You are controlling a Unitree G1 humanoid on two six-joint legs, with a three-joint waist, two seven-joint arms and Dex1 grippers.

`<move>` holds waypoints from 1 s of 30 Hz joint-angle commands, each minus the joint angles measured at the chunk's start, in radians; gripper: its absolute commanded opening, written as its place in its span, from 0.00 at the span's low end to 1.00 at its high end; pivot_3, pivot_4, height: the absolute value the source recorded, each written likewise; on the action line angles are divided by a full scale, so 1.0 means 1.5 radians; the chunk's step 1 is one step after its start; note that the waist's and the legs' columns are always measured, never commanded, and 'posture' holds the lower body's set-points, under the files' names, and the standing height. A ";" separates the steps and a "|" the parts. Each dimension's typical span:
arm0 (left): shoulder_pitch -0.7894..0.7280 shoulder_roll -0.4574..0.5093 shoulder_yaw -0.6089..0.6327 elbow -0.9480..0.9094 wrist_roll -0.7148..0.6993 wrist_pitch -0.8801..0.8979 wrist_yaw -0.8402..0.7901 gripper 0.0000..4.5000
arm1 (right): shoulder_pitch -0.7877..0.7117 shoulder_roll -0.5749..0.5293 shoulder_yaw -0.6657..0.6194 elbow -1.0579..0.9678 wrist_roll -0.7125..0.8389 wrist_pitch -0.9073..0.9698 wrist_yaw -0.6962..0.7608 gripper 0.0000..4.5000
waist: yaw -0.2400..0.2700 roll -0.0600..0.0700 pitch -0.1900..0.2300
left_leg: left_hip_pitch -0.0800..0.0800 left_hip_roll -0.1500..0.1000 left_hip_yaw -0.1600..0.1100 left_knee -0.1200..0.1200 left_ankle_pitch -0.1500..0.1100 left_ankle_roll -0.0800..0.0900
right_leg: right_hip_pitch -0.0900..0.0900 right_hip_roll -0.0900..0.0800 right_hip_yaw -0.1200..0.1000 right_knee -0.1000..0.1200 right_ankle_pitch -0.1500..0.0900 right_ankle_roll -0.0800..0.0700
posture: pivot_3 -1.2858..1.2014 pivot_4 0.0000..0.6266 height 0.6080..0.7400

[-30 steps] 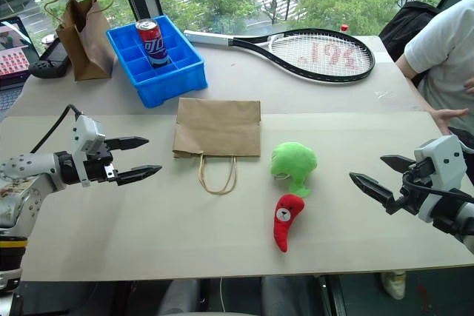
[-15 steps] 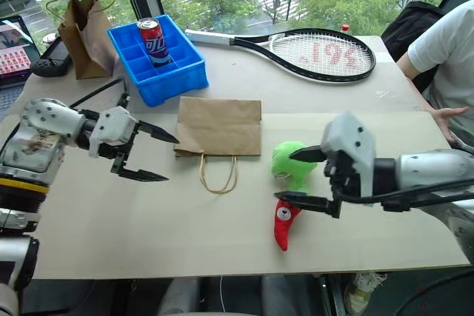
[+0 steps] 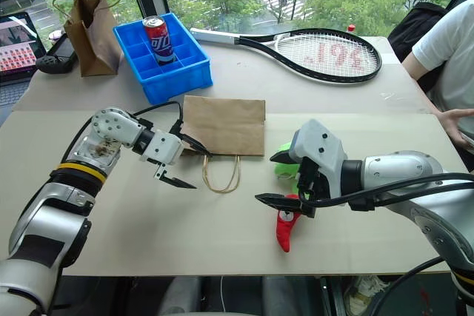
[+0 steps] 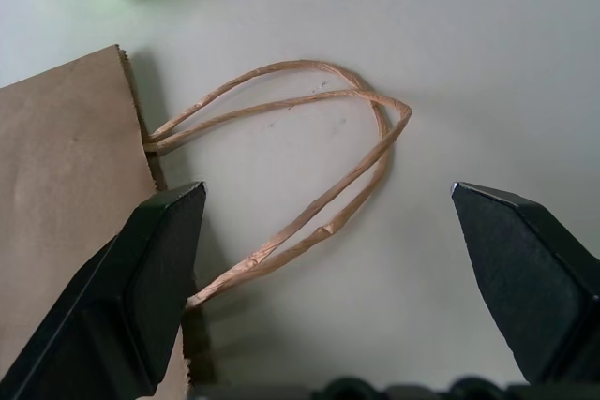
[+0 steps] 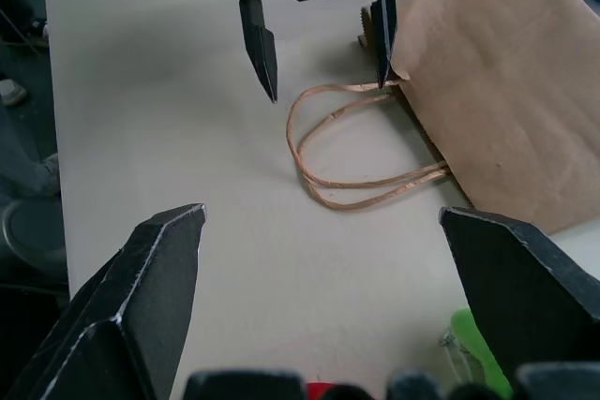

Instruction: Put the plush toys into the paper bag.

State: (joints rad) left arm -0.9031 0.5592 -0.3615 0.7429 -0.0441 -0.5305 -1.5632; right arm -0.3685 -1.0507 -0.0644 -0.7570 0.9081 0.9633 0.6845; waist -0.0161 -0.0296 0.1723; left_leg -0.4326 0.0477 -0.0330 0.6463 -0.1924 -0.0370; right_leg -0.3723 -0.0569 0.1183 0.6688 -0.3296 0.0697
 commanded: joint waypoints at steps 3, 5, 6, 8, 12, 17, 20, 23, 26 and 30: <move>-0.045 -0.035 0.018 0.054 0.021 -0.036 0.041 0.52 | 0.009 -0.005 -0.043 -0.019 0.011 0.004 -0.015 1.00 | 0.001 0.000 0.000 | 0.000 0.000 0.000 0.001 0.000 0.000 | 0.000 0.000 0.000 0.001 0.000 0.000 | 0.52 0.24 1.00; -0.048 -0.038 0.028 0.058 0.008 -0.017 0.035 0.35 | 0.019 -0.008 -0.047 -0.022 0.010 0.005 -0.016 1.00 | 0.000 0.000 0.000 | 0.000 0.000 -0.001 0.001 0.000 0.000 | 0.000 0.000 0.000 0.002 0.000 0.000 | 0.52 0.24 1.00; -0.049 -0.039 0.032 0.059 0.003 -0.009 0.032 0.27 | 0.023 -0.009 -0.048 -0.023 0.009 0.005 -0.016 1.00 | -0.001 0.000 0.000 | 0.000 0.000 -0.001 0.001 0.000 0.000 | 0.000 0.000 0.000 0.002 0.000 0.000 | 0.52 0.24 1.00; -0.048 -0.038 0.044 0.050 -0.014 0.020 0.019 0.11 | 0.030 -0.010 -0.050 -0.025 0.009 0.006 -0.018 1.00 | -0.003 0.000 0.000 | 0.000 0.000 -0.001 0.001 0.000 0.000 | 0.000 0.000 0.000 0.003 0.000 0.000 | 0.52 0.24 1.00; -0.039 -0.038 0.082 -0.007 -0.075 0.138 -0.002 0.02 | 0.050 -0.014 -0.053 -0.033 0.012 0.012 -0.024 1.00 | -0.002 0.000 0.000 | 0.000 0.000 -0.001 0.001 0.001 0.001 | 0.000 0.000 -0.001 0.003 0.000 0.000 | 0.52 0.24 1.00; -0.032 -0.033 0.122 -0.097 -0.120 0.310 0.031 0.02 | 0.082 -0.019 -0.067 -0.039 0.017 0.022 -0.032 1.00 | -0.002 0.000 0.000 | 0.000 0.000 -0.002 0.002 0.001 0.001 | 0.000 0.000 -0.001 0.004 0.000 0.000 | 0.52 0.24 1.00; -0.019 -0.024 0.138 -0.178 -0.146 0.446 0.058 0.02 | 0.098 -0.019 -0.082 -0.041 0.028 0.031 -0.039 1.00 | -0.001 0.000 0.000 | 0.000 0.000 -0.002 0.002 0.001 0.001 | 0.000 0.000 -0.001 0.005 0.000 0.000 | 0.52 0.24 1.00; -0.015 -0.017 0.152 -0.241 -0.166 0.573 0.101 0.01 | 0.109 -0.006 -0.093 -0.045 0.055 0.042 -0.057 0.94 | -0.002 0.000 0.000 | 0.000 0.000 -0.003 0.002 0.001 0.001 | 0.000 0.001 -0.001 0.005 0.000 0.000 | 0.52 0.24 1.00; -0.012 -0.011 0.163 -0.295 -0.187 0.661 0.130 0.00 | 0.113 0.012 -0.091 -0.047 0.073 0.048 -0.084 0.76 | -0.004 0.000 0.000 | 0.001 0.000 -0.003 0.002 0.001 0.002 | 0.000 0.001 -0.001 0.006 0.000 0.000 | 0.52 0.24 1.00; -0.012 -0.016 0.181 -0.352 -0.223 0.759 0.168 0.00 | 0.088 0.063 -0.038 -0.043 0.067 0.056 -0.140 0.47 | -0.005 0.000 0.000 | 0.001 0.000 -0.004 0.002 0.002 0.002 | 0.000 0.001 -0.002 0.006 0.000 0.000 | 0.52 0.24 1.00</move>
State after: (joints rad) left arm -0.9153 0.5331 -0.1252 0.2830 -0.3314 0.5314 -1.3466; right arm -0.2010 -0.9933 -0.1543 -0.8012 1.0051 1.0432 0.5273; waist -0.0236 -0.0298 0.1724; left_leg -0.4312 0.0473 -0.0390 0.6498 -0.1893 -0.0347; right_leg -0.3717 -0.0550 0.1159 0.6785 -0.3297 0.0697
